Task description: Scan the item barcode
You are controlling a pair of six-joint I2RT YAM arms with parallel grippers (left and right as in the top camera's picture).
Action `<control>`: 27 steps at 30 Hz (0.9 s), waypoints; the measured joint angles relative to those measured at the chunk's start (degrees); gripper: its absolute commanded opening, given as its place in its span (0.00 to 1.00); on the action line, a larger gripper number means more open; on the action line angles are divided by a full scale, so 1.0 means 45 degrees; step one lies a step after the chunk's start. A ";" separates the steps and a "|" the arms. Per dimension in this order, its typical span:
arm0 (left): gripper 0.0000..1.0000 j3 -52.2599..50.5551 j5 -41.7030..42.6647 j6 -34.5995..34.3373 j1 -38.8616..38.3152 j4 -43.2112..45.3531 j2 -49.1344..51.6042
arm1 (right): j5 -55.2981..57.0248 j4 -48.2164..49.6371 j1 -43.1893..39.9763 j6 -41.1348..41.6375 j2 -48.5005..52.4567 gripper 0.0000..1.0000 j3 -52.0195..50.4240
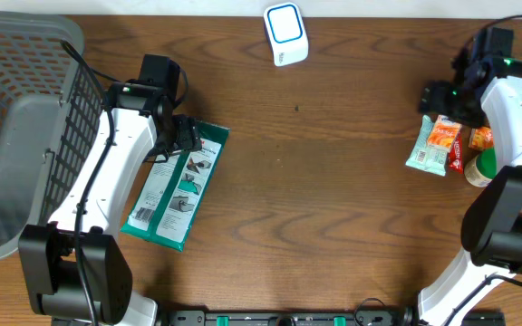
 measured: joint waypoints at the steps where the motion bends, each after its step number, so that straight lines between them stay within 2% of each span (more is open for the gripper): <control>1: 0.87 0.0000 0.0000 0.0000 0.0000 0.0000 0.0000 | -0.1039 0.0112 0.0155 0.0024 -0.0044 0.91 0.0019; 3: 0.87 0.0000 0.0000 0.0000 0.0000 0.0000 0.0000 | -0.2939 0.0301 0.0612 0.0199 -0.0063 0.96 0.0029; 8: 0.87 0.0000 0.0000 0.0000 0.0000 0.0005 0.0000 | -0.4789 0.0767 0.2249 0.0607 -0.0063 0.97 -0.0010; 17: 0.87 0.0000 0.0005 0.0000 0.0000 0.0000 0.0000 | -0.5489 0.2521 0.5576 0.1239 -0.0063 0.97 -0.1413; 25: 0.87 0.0000 0.0000 0.0000 0.0000 0.0000 0.0000 | -0.5566 0.4867 0.6892 0.2511 -0.0058 0.99 -0.3361; 27: 0.87 0.0000 0.0000 0.0000 0.0000 0.0005 0.0000 | -0.5571 0.4891 0.7009 0.2856 -0.0058 0.99 -0.3750</control>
